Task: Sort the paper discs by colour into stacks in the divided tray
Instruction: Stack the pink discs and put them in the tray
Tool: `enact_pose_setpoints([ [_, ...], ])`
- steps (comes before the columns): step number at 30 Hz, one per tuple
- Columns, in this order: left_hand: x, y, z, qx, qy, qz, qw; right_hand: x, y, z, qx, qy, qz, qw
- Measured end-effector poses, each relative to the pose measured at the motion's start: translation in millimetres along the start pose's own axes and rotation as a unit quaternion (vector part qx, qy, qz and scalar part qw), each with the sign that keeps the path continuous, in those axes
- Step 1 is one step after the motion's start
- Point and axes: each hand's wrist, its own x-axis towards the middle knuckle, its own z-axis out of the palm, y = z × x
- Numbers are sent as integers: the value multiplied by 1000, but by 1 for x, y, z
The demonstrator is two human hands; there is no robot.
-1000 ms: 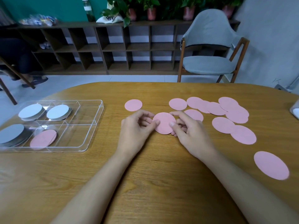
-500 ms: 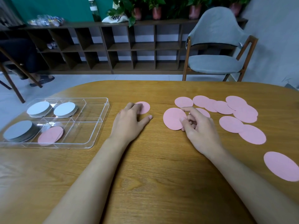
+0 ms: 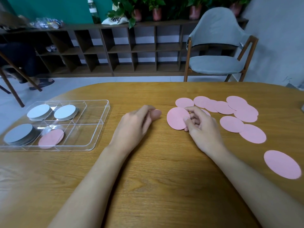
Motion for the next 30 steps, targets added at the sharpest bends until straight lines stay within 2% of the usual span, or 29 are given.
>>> enact_pose_setpoints([
  [3,0,5,5,-58,30,-48,997,0,-1,1,-3,-2,-2,1000],
  [7,1,17,13,-221,-6,-169,960,-1,-2,1,-15,-12,-26,999],
  [12,-1,20,19,-270,0,-210,939,-3,-6,0,-36,-39,-53,997],
  [15,-3,26,21,-272,-4,-217,937,-6,-7,0,-48,-54,-57,996],
  [20,-4,35,25,-221,22,-207,953,-10,-12,-4,-46,-72,-57,995],
  [25,-4,44,29,-160,43,-154,974,-16,-18,-9,-83,-46,-88,992],
  [30,-4,57,37,-155,-9,-115,981,-20,-13,-33,-99,-31,-74,992],
])
